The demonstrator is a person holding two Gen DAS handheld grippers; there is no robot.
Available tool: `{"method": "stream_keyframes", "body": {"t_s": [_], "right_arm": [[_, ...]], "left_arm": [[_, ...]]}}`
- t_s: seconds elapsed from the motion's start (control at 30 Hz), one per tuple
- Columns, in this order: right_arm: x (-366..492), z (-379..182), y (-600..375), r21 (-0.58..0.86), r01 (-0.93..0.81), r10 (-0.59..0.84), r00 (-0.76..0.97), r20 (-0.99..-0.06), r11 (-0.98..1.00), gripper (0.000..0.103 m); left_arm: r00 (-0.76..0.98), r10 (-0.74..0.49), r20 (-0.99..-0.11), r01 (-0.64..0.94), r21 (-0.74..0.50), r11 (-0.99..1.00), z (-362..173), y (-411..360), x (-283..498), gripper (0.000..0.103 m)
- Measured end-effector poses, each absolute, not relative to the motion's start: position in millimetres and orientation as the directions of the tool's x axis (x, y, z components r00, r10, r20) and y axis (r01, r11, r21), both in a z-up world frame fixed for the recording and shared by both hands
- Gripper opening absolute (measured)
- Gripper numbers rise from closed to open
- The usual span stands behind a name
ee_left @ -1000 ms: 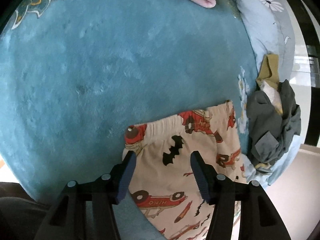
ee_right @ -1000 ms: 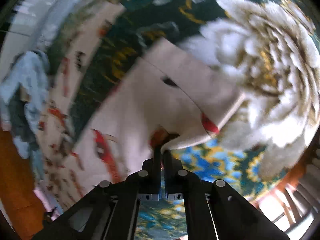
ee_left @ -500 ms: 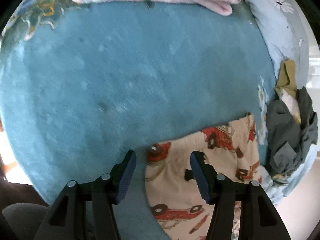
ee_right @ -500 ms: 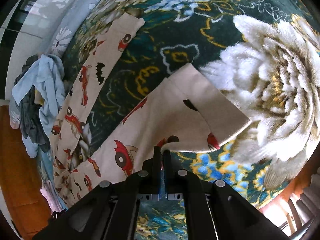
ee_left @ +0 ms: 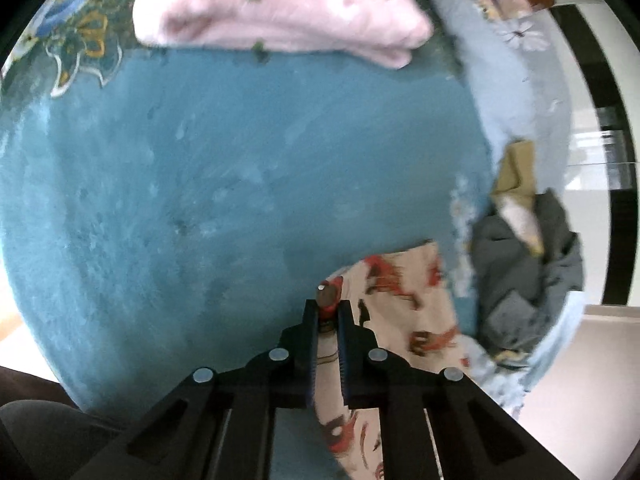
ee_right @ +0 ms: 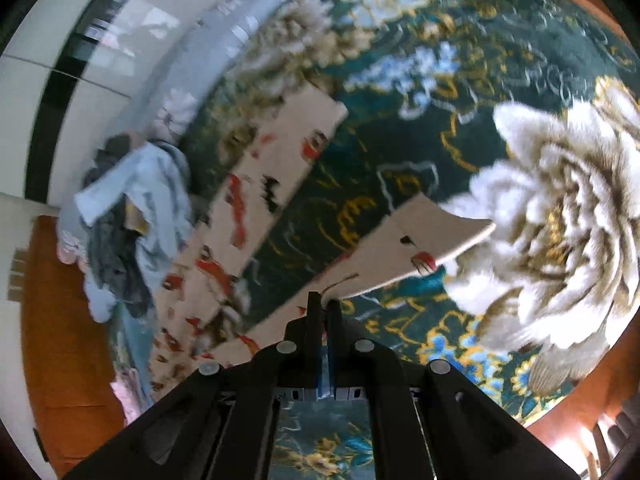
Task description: Fold clothes
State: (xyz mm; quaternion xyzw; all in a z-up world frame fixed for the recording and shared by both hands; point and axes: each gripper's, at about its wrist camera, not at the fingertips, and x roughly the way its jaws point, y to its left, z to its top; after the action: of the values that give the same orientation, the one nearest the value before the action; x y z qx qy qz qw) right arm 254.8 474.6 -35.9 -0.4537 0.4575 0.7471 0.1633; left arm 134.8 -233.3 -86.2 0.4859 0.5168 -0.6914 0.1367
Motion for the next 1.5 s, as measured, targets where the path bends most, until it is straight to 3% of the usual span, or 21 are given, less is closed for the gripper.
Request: {"method": "stream_keyframes", "body": {"t_s": [0.2, 0.53, 1.0, 1.17, 1.2, 1.23, 1.3, 1.43, 1.5], "right_arm": [[257, 4, 482, 0.593, -0.599, -0.156, -0.62, -0.769, -0.538, 0.002], [162, -7, 515, 0.469, -0.676, -0.15, -0.476, -0.867, -0.568, 0.002], [3, -64, 539, 0.274, -0.734, -0.105, -0.268, -0.958, -0.622, 0.002], [-9, -73, 542, 0.305, -0.725, -0.094, -0.316, -0.944, -0.617, 0.003], [-7, -67, 542, 0.336, -0.705, -0.086, -0.365, -0.927, -0.625, 0.011], [-2, -60, 542, 0.366, -0.678, -0.076, -0.417, -0.906, -0.637, 0.031], [12, -46, 539, 0.389, -0.641, -0.044, -0.484, -0.874, -0.662, 0.056], [61, -41, 538, 0.335, -0.659, 0.049, -0.491, -0.87, -0.674, 0.056], [87, -54, 543, 0.308, -0.705, 0.071, -0.452, -0.889, -0.639, 0.056]], "left_arm": [[-0.591, 0.335, -0.734, 0.628, -0.679, -0.381, -48, -227, 132, 0.009], [-0.555, 0.349, -0.755, 0.664, -0.655, -0.361, -30, -221, 95, 0.009], [-0.353, 0.339, -0.872, 0.761, -0.479, -0.437, -96, -190, -48, 0.009], [-0.405, 0.381, -0.831, 0.704, -0.549, -0.45, -108, -187, -60, 0.017], [-0.429, 0.395, -0.812, 0.679, -0.578, -0.452, -106, -187, -59, 0.027], [-0.45, 0.402, -0.797, 0.656, -0.601, -0.457, -102, -187, -56, 0.04], [-0.512, 0.382, -0.769, 0.606, -0.639, -0.474, -90, -189, -39, 0.052], [-0.489, 0.212, -0.846, 0.68, -0.522, -0.514, -88, -197, 12, 0.058], [-0.452, 0.223, -0.864, 0.723, -0.501, -0.475, -105, -199, 30, 0.058]]}}
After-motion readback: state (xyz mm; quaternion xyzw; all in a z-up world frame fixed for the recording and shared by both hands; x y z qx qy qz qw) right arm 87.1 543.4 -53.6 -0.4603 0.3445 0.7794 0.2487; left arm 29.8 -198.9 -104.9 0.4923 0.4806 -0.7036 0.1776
